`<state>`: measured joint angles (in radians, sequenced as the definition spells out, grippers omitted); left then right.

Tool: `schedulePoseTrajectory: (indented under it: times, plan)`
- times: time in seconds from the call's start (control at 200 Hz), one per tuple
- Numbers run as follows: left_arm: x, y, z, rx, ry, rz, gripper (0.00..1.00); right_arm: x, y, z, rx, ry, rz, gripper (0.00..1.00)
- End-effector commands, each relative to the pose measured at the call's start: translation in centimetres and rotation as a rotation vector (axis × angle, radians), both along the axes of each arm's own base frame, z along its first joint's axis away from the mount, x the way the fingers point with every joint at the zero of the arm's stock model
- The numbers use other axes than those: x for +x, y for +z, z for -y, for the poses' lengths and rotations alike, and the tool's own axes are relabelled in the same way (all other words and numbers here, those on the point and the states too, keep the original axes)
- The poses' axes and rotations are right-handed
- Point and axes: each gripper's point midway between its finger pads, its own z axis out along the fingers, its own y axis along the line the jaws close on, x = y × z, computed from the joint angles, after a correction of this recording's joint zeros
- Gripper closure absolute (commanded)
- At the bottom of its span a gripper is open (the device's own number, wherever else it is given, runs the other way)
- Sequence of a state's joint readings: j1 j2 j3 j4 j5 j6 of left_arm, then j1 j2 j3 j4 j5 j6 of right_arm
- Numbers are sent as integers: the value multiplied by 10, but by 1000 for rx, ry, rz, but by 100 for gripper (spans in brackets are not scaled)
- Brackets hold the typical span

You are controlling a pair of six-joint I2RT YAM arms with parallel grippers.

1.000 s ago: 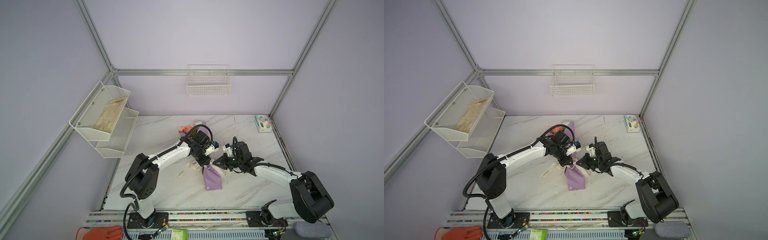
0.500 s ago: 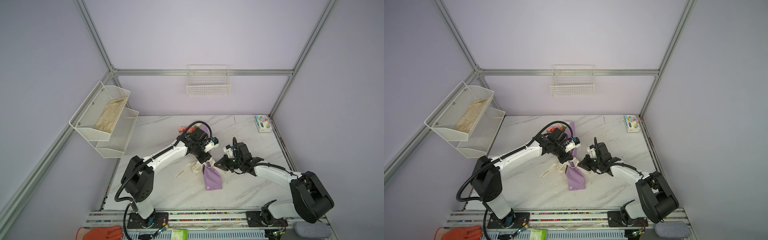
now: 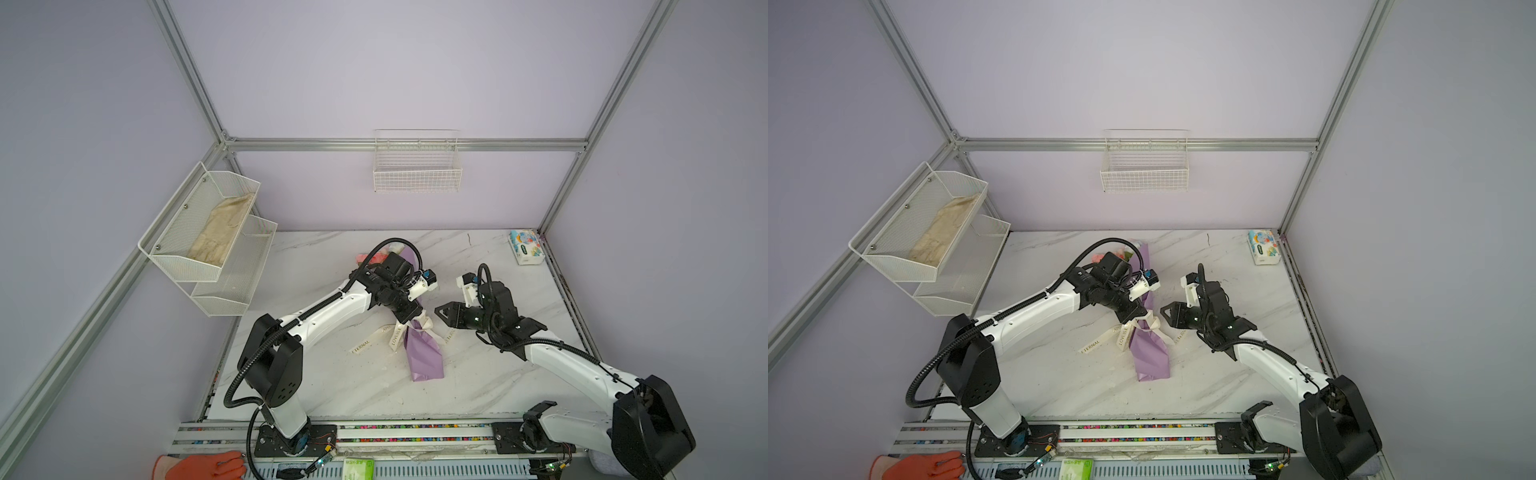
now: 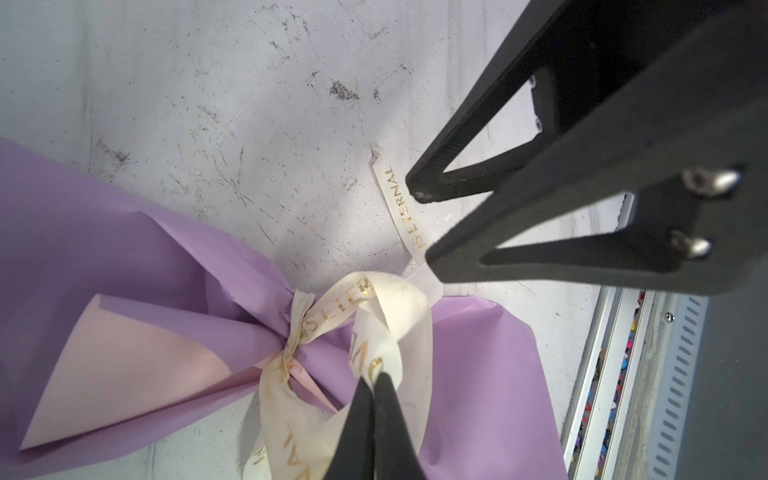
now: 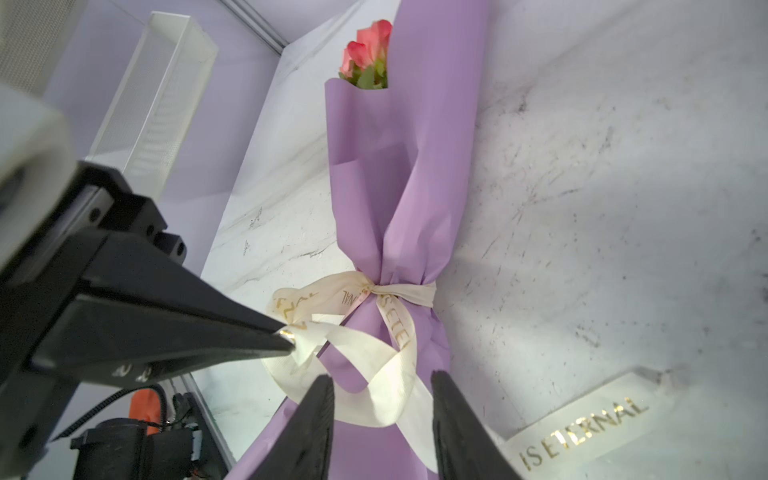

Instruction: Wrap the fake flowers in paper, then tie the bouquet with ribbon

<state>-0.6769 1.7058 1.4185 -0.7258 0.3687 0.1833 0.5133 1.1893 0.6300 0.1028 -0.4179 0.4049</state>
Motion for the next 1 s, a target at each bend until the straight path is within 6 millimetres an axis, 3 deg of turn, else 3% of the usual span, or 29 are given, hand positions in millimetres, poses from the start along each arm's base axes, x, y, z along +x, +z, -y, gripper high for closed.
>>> schedulePoseTrajectory:
  times: [0.0, 0.245, 0.64, 0.715, 0.995]
  plan:
    - [6, 20, 4, -66, 12, 16, 99, -4, 20, -20, -42, 157, 276, 55]
    - [6, 19, 3, -84, 15, -9, 98, 2, 7, -29, -18, 128, 335, 53]
    - [2, 16, 5, -91, -3, -43, 96, 6, -4, -45, -137, 291, 525, 48]
    - [2, 15, 5, -90, -4, -47, 96, 8, -18, -49, -174, 329, 522, 48]
    - [2, 13, 5, -86, -3, -55, 95, 11, -7, -58, -146, 360, 631, 50]
